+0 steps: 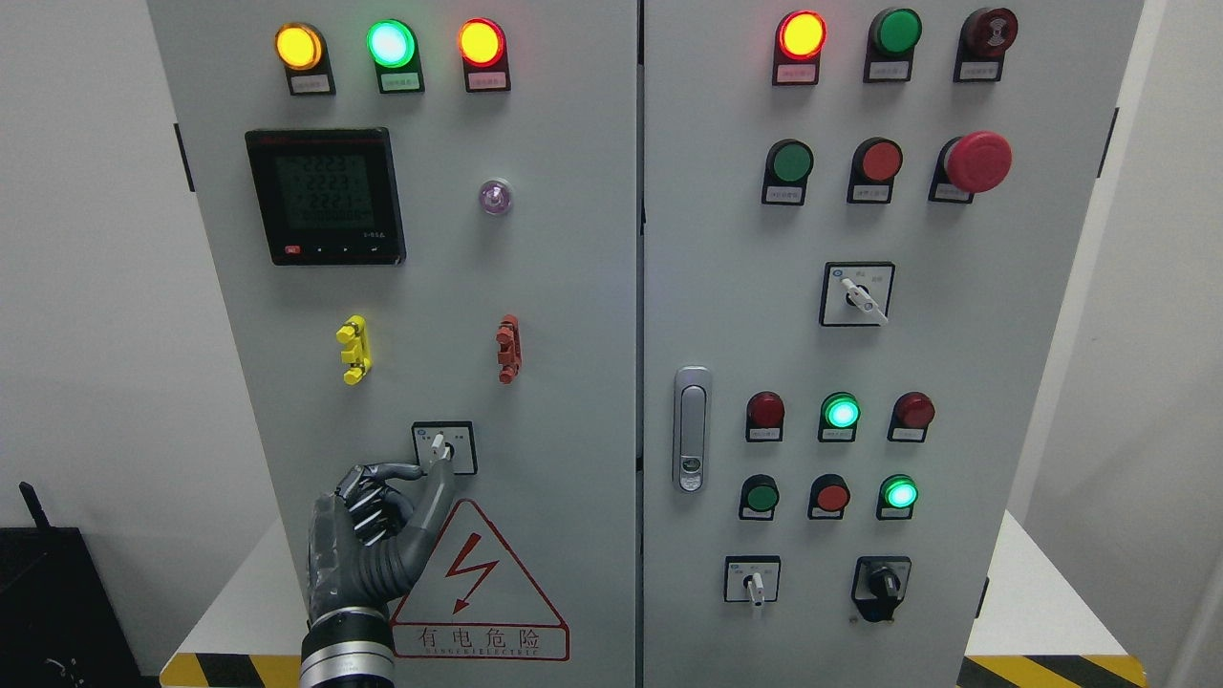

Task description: Turn on light switch 1

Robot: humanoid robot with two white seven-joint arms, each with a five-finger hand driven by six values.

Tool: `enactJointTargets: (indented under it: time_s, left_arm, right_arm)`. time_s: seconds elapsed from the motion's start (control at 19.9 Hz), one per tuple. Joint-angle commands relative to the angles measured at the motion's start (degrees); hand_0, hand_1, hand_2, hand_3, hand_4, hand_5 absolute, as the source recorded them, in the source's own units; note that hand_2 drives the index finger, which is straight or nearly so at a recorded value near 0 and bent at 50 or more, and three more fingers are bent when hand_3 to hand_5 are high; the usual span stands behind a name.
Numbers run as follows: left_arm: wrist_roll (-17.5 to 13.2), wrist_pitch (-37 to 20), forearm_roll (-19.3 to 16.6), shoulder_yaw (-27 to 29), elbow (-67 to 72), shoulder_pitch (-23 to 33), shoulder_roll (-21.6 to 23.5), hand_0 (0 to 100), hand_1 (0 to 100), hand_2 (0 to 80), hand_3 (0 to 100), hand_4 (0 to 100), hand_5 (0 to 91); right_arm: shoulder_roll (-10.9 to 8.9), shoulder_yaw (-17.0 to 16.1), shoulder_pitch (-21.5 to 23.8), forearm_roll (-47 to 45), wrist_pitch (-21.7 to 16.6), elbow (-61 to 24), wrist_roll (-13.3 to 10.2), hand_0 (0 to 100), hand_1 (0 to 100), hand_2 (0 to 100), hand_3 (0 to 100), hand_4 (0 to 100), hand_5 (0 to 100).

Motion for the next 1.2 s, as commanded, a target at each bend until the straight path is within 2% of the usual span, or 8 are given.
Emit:
enactJointTargets:
  time_s: [0.0, 1.15]
  left_arm:
    - [0.0, 0.3, 0.1, -0.6, 0.2, -0.5, 0.0, 17, 68, 55.3, 94, 96, 86.6]
    - [0.0, 0.3, 0.4, -1.1, 1.0, -0.9, -0.3, 19, 67, 55.9, 95, 96, 86.9]
  right_arm:
    - [0.00, 0.0, 0.0, 0.0, 0.0, 0.0, 0.0, 31, 0, 0, 0, 0, 0]
    - [0.00, 0.0, 0.0, 0.0, 0.0, 0.0, 0.0, 31, 0, 0, 0, 0, 0]
